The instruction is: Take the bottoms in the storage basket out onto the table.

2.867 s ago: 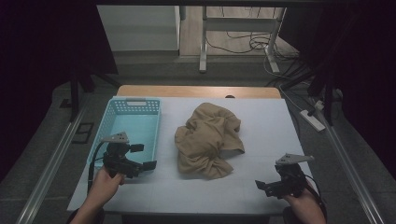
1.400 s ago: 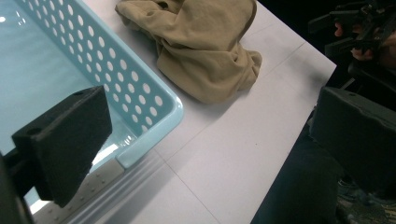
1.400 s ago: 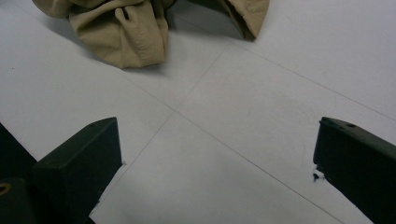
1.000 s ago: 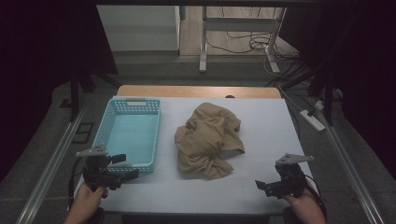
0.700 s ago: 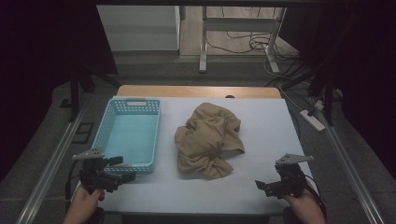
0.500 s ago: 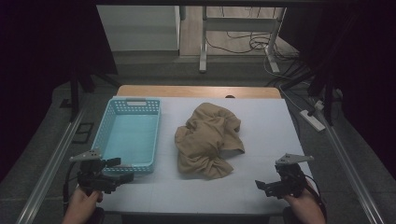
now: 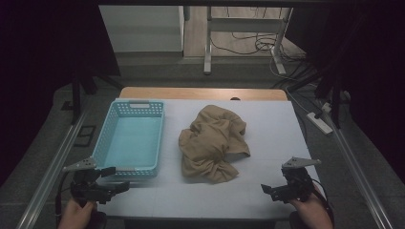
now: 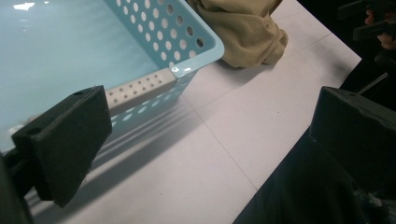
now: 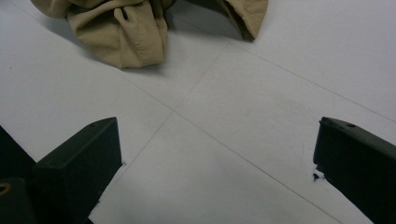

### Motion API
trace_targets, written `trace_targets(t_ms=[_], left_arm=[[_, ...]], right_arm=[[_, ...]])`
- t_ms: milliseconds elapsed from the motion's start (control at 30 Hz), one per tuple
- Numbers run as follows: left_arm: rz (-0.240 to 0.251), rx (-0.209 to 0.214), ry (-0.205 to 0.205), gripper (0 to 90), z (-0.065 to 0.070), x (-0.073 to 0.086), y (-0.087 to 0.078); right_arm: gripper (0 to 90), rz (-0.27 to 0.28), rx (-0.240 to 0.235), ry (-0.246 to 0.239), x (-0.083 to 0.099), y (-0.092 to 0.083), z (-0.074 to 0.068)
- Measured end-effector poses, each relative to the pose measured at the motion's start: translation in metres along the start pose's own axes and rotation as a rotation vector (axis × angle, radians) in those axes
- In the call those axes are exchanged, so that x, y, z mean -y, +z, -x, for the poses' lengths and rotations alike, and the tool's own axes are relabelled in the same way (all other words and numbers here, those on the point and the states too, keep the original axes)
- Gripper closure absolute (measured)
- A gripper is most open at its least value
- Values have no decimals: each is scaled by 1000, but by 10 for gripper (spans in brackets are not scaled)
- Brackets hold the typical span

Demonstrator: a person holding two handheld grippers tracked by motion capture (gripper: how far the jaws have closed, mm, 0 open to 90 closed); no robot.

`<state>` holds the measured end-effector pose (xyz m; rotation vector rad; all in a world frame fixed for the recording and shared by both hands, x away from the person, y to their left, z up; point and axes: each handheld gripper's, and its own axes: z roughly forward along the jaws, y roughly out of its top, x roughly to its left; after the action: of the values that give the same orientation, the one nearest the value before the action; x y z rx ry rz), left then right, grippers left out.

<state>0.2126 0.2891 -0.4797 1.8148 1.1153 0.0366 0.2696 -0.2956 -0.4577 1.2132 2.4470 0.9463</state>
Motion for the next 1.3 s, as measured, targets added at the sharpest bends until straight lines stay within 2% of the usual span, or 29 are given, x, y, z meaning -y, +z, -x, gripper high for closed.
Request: trace_targets(t_ms=[200, 567, 1067, 1300], left_arm=[[-15, -20, 19, 1, 2, 2, -2], [-25, -41, 22, 1, 5, 5, -7], [16, -44, -11, 1, 2, 14, -22], [11, -51, -16, 1, 0, 17, -26]], right_arm=[[11, 1, 3, 0, 0, 0, 0], [11, 6, 3, -3, 0, -1, 0], [11, 6, 6, -8, 0, 0, -1], [11, 5, 6, -7, 0, -1, -1]])
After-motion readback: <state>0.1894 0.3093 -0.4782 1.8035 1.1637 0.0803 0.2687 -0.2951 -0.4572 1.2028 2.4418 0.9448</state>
